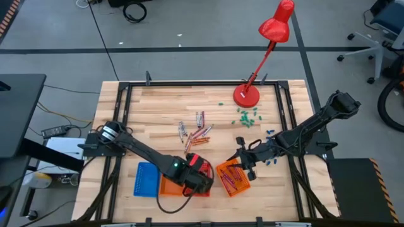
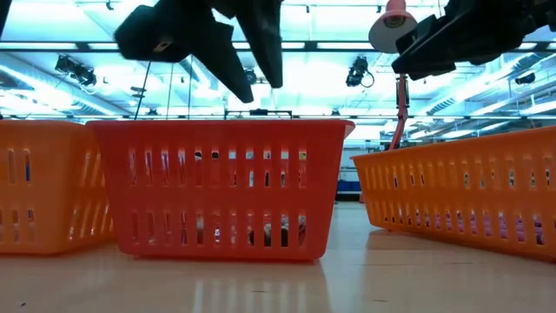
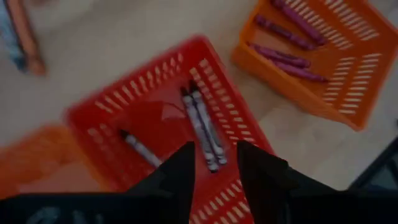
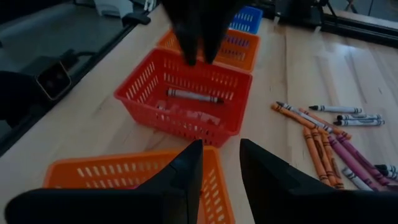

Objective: Sort crayons
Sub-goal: Put the black crayon into the red bin

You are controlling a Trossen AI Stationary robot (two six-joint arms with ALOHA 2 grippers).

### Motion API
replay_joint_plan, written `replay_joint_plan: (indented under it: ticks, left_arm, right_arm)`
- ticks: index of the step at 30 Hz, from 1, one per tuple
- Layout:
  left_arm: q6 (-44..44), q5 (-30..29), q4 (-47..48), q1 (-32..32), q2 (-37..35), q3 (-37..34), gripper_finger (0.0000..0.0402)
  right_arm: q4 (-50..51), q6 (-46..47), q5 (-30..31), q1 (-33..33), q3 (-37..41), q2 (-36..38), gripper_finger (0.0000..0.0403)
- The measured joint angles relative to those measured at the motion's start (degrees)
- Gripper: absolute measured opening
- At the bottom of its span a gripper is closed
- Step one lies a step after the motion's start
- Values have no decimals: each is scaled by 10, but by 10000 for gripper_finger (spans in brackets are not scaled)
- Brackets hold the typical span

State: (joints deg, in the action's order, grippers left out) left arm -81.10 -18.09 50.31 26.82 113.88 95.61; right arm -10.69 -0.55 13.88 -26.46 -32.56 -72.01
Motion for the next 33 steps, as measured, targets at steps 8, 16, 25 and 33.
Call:
replay_joint_plan:
  ticks: [8, 16, 25, 33]
  left_arm:
    - [266, -51, 135, -55, -22, 0, 134]
    - [683, -138, 152, -133, -17, 0, 134]
    - [813, -115, 174, -207, -18, -57, 134]
    - [964, -77, 148, -220, -19, -177, 134]
  right_arm:
    - [13, -34, 37, 0, 0, 0, 111]
    - [-18, -74, 93, 4, 0, 0, 111]
    - [8, -10, 96, 15, 0, 0, 111]
    - [12, 23, 106, 15, 0, 0, 111]
